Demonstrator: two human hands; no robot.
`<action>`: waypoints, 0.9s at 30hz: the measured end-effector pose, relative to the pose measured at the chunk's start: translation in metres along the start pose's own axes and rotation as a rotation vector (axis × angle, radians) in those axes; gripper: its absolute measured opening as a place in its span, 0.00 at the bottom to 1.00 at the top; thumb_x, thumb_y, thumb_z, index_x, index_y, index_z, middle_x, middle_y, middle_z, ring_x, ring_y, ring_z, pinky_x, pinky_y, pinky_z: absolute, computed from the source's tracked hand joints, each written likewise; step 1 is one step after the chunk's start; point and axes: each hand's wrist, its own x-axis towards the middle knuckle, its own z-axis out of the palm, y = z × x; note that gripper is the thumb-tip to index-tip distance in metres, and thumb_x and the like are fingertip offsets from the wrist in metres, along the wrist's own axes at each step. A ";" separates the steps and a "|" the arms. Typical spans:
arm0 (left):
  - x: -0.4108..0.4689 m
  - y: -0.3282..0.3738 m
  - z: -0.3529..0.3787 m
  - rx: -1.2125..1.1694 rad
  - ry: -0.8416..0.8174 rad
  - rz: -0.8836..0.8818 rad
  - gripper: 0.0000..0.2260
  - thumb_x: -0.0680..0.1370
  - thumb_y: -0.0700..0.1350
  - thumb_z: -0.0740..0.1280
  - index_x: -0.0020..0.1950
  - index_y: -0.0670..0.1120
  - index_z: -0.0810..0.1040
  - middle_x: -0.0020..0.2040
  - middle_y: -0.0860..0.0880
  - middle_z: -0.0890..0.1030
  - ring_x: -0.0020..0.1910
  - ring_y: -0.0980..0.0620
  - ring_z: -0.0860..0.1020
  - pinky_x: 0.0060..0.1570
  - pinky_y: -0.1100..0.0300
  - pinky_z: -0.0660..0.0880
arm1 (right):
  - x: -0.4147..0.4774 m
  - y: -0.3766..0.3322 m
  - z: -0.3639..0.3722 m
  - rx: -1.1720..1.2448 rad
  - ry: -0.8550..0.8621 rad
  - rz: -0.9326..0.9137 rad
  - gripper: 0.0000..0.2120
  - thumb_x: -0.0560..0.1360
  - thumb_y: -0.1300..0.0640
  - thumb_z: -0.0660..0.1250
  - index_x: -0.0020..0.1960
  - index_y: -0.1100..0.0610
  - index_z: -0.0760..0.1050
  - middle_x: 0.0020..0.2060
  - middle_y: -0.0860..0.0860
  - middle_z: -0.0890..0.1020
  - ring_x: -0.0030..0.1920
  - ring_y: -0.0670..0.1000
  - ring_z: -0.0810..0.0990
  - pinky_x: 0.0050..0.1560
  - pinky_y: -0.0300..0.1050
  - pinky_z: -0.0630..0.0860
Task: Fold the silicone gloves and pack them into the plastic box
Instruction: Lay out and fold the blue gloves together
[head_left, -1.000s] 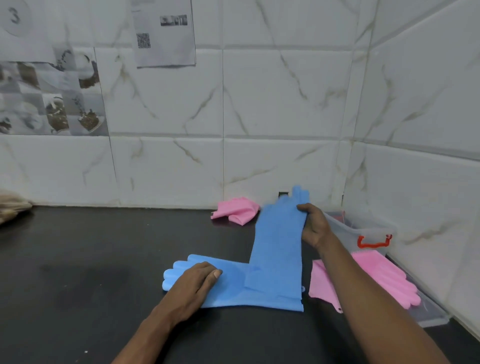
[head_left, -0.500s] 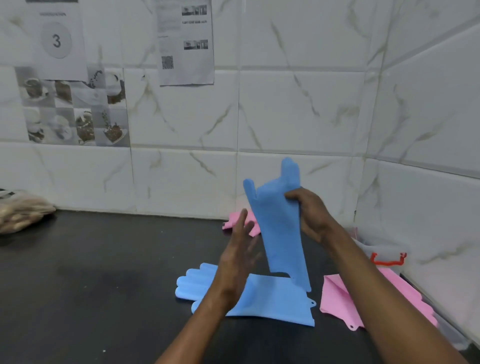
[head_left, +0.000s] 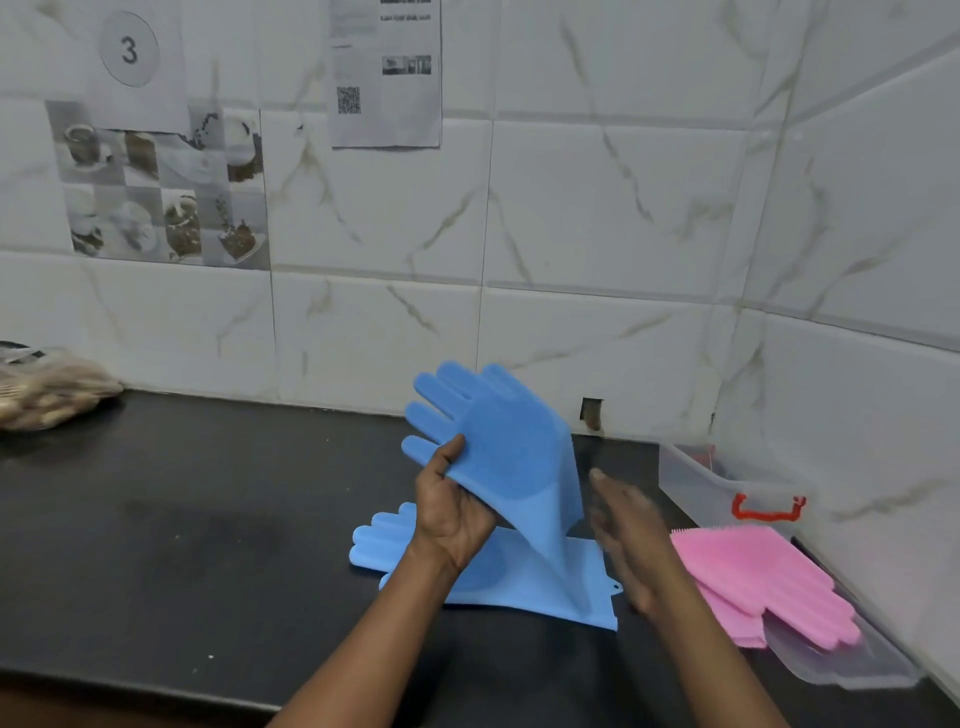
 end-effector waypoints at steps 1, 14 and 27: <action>0.001 -0.001 0.003 -0.008 0.004 -0.002 0.23 0.79 0.46 0.64 0.73 0.42 0.70 0.70 0.41 0.75 0.70 0.41 0.72 0.70 0.44 0.68 | -0.003 0.009 0.002 0.111 -0.079 0.087 0.22 0.76 0.44 0.67 0.63 0.59 0.78 0.57 0.56 0.83 0.58 0.57 0.81 0.64 0.55 0.75; 0.004 -0.001 -0.005 0.066 -0.033 -0.159 0.26 0.76 0.38 0.64 0.75 0.40 0.68 0.73 0.38 0.70 0.73 0.39 0.68 0.72 0.42 0.64 | 0.025 -0.033 0.006 -0.163 -0.339 -0.147 0.23 0.69 0.44 0.75 0.62 0.49 0.78 0.58 0.46 0.84 0.59 0.46 0.82 0.56 0.44 0.78; -0.010 0.017 0.013 1.033 0.556 0.409 0.04 0.77 0.46 0.68 0.46 0.46 0.79 0.39 0.48 0.79 0.42 0.46 0.77 0.48 0.49 0.78 | 0.037 -0.091 0.032 -0.378 -0.276 -0.374 0.07 0.74 0.63 0.67 0.39 0.55 0.74 0.35 0.50 0.79 0.38 0.49 0.78 0.42 0.44 0.74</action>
